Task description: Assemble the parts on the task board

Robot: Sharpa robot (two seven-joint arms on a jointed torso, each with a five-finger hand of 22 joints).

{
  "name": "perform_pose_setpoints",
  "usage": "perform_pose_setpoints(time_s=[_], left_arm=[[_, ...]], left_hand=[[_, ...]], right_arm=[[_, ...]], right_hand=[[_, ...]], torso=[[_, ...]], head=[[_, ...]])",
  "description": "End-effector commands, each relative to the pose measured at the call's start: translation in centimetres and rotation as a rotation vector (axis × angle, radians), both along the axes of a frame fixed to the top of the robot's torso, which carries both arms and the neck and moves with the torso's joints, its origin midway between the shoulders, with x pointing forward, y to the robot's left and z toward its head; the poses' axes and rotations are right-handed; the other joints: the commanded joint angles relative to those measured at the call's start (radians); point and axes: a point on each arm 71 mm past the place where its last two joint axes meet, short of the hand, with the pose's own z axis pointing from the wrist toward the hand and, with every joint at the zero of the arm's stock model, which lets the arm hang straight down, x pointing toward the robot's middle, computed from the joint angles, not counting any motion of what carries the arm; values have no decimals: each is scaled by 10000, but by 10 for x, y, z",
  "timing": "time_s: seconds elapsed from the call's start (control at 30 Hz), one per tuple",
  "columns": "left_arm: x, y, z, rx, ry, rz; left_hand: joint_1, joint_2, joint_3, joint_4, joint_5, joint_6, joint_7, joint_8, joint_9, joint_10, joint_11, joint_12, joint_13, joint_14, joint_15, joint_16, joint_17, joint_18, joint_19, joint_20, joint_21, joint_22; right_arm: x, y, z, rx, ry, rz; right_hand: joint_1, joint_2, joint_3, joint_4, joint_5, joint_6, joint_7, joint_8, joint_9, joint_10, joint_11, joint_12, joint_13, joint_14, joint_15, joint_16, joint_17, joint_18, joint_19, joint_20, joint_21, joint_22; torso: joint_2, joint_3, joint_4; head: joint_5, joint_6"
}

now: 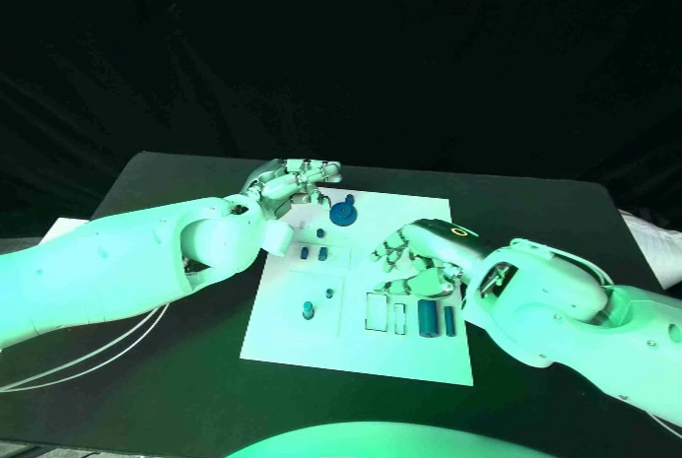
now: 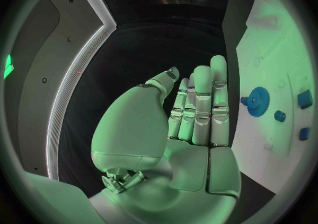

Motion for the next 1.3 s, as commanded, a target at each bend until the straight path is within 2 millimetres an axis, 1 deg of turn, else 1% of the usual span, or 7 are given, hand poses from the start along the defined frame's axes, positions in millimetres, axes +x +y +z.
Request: perform_pose_setpoints(time_s=[0.03,0.2,0.3,0.37,0.5,0.73,1.3], left_arm=[[-1,-1,1,-49,-77,-119],[-1,1,1,-39,-96,-70],[-1,1,1,-40,-94,-71],[-1,1,1,-40,-89,-75],[-1,2,0,-28,-72,-55],[-3,1,-4,-35,15,-81],[-3,3,-7,-20,79,-56]], left_hand=[[97,-11,-44,10,-14,-78,1,34,-14,-73,-26,43,12,-60,-22,-42,-16,107,50,43,-61,-8],[97,-11,-44,10,-14,-78,1,34,-14,-73,-26,43,12,-60,-22,-42,-16,107,50,43,-61,-8],[97,-11,-44,10,-14,-78,1,34,-14,-73,-26,43,12,-60,-22,-42,-16,107,50,43,-61,-8],[97,-11,-44,10,-14,-78,1,34,-14,-73,-26,43,12,-60,-22,-42,-16,107,50,43,-61,-8],[108,-15,-53,4,-16,-86,5,36,-14,-85,-22,51,12,-64,-20,-40,-20,107,52,45,-67,-12],[108,-15,-53,4,-16,-86,5,36,-14,-85,-22,51,12,-64,-20,-40,-20,107,52,45,-67,-12],[120,-9,-56,-1,-14,-86,5,42,-12,-88,-22,62,13,-66,-19,-38,-23,106,54,46,-71,-15]], right_arm=[[-1,-23,2,1060,1223,-1537],[-7,-52,1,356,1312,-2402],[-11,-67,-4,-332,1315,-2790],[-14,-75,-8,-796,1371,-3008],[-18,-82,-16,-1413,1510,-3389],[-22,-77,-33,-1907,1820,-3650],[-23,-57,-55,-2439,2174,-3276]], right_hand=[[-64,-21,-255,62,24,172,-204,111,22,1270,-401,680,459,490,-235,447,594,-207,227,-224,462,636],[-291,-56,-1033,558,115,433,-497,364,118,1632,-664,2311,2247,540,-464,896,1185,-301,390,-560,928,1254],[-524,-23,-1586,1022,359,708,-622,675,306,1889,-756,5590,5902,600,-524,1263,1728,-378,494,-649,1296,1794],[-536,156,-1844,1308,469,824,-659,903,480,1866,-756,7071,7605,630,-671,1479,2065,-470,520,-589,1471,2049],[-769,272,-2399,1763,797,669,-661,1157,783,2042,-801,9151,10017,711,-565,1883,2740,-517,577,-630,1785,2525],[-1014,494,-2774,1809,1138,258,-555,1327,1078,2200,-711,10295,11400,790,-492,2225,3337,-587,629,-539,2094,2992],[-1344,728,-2971,1815,1542,121,-549,1586,1369,2167,-694,10492,11769,839,-463,2420,3697,-636,659,-494,2325,3340]], torso=[[-26,35,-175],[-27,75,-281],[-27,77,-305],[-35,65,-324],[-21,83,-346],[-14,72,-313],[-3,71,-316]], head=[[-276,103],[-412,108],[-495,96],[-537,73],[-642,80],[-704,53],[-682,-37]])
